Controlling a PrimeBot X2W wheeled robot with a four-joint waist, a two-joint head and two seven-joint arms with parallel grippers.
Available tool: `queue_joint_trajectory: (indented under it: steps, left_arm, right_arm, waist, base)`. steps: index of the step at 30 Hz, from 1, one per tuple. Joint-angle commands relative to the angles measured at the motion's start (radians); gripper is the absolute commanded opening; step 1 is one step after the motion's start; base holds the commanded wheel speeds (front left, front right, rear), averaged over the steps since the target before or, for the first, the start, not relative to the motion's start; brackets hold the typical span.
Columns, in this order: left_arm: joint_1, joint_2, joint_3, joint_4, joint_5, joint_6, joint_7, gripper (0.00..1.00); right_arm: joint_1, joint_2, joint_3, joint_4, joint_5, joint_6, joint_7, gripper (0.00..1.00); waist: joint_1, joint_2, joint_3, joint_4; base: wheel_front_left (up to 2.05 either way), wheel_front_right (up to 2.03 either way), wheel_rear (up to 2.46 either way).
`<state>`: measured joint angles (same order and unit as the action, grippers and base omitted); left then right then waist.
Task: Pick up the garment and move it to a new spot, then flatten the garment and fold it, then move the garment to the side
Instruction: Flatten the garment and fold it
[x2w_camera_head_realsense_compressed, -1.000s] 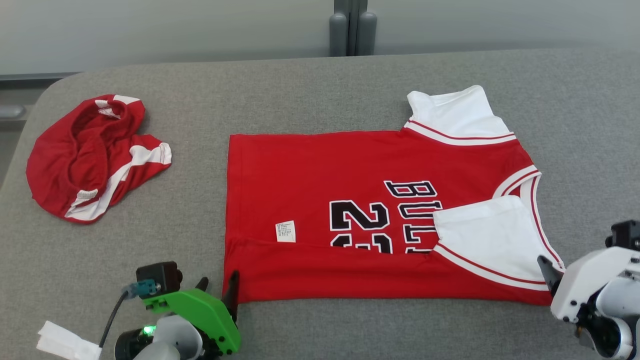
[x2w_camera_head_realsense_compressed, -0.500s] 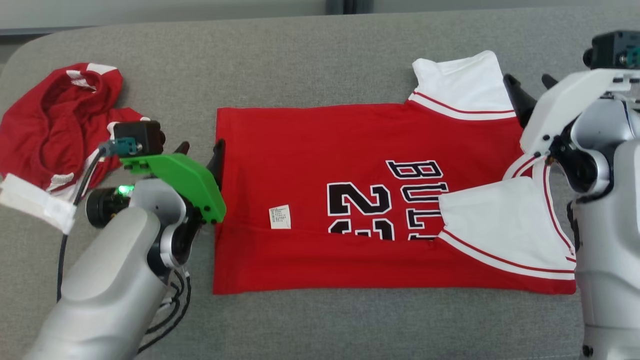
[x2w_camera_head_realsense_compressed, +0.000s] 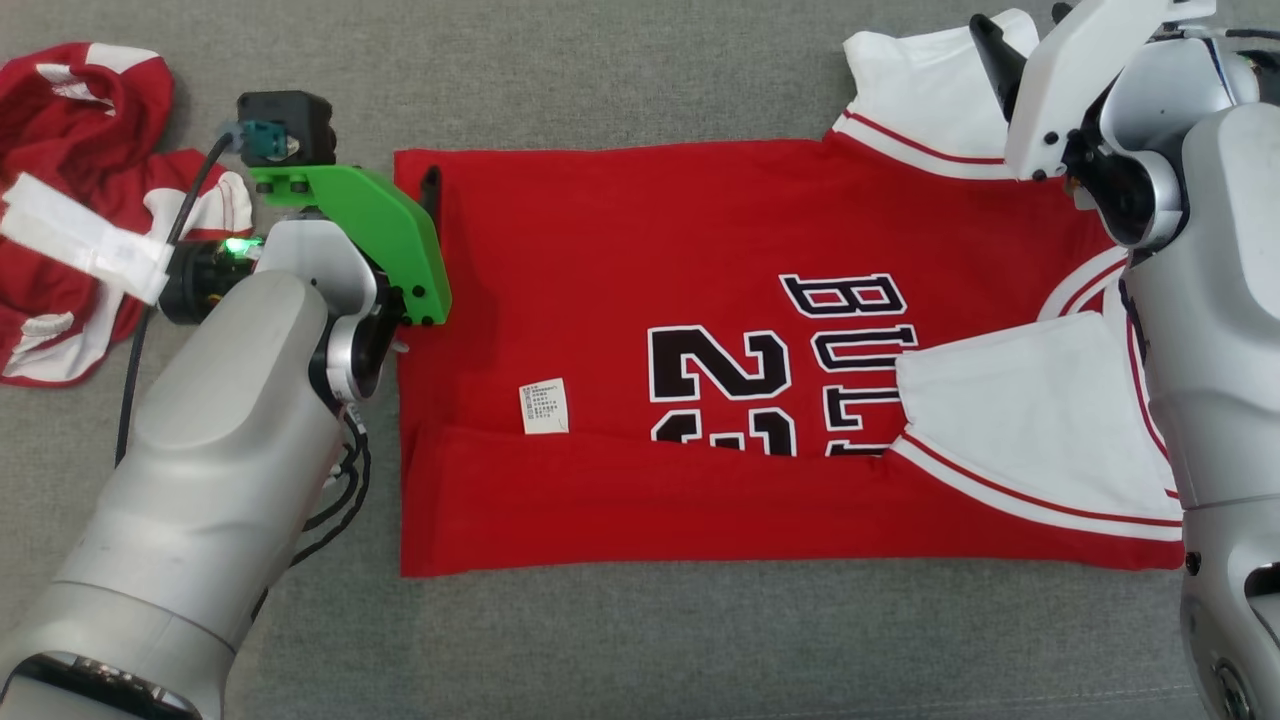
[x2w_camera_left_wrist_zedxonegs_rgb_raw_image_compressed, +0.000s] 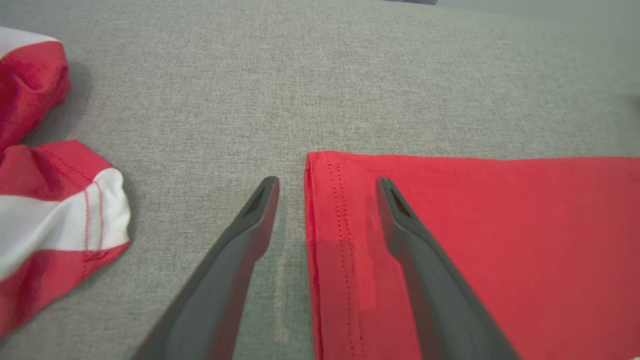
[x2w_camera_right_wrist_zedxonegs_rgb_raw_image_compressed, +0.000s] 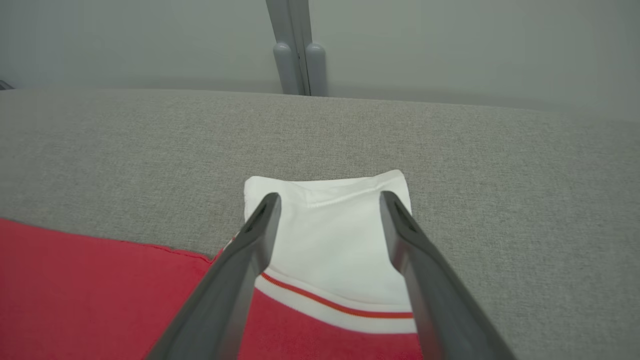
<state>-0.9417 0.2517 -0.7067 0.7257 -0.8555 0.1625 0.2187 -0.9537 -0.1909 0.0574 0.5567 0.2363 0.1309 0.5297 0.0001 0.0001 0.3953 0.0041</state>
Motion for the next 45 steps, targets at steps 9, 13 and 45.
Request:
queue_joint_trajectory:
  steps: [9,13,45]
  left_arm:
    - [-0.114,-0.039,-0.030,0.138,0.038,-0.034,-0.014,1.00]
    - [-0.119,-0.064,-0.044,0.186,0.036,-0.042,0.006,1.00]
    - [-0.168,-0.166,-0.068,0.285,0.030,-0.103,-0.160,0.00]
  right_arm:
    - [-0.108,-0.032,0.038,0.097,0.035,0.000,-0.056,1.00]
    - [-0.145,-0.068,0.035,0.127,0.026,0.000,-0.060,1.00]
    - [-0.204,-0.209,0.066,0.231,-0.004,-0.001,-0.015,0.00]
  waist:
    - [-0.0001,-0.0001,0.079,0.010]
    - [-0.0001,-0.0001,0.097,0.026]
    - [-0.0001,-0.0001,0.179,0.116]
  base:
    - [0.00,0.00,0.00]
    - [0.00,0.00,0.00]
    - [0.00,0.00,0.00]
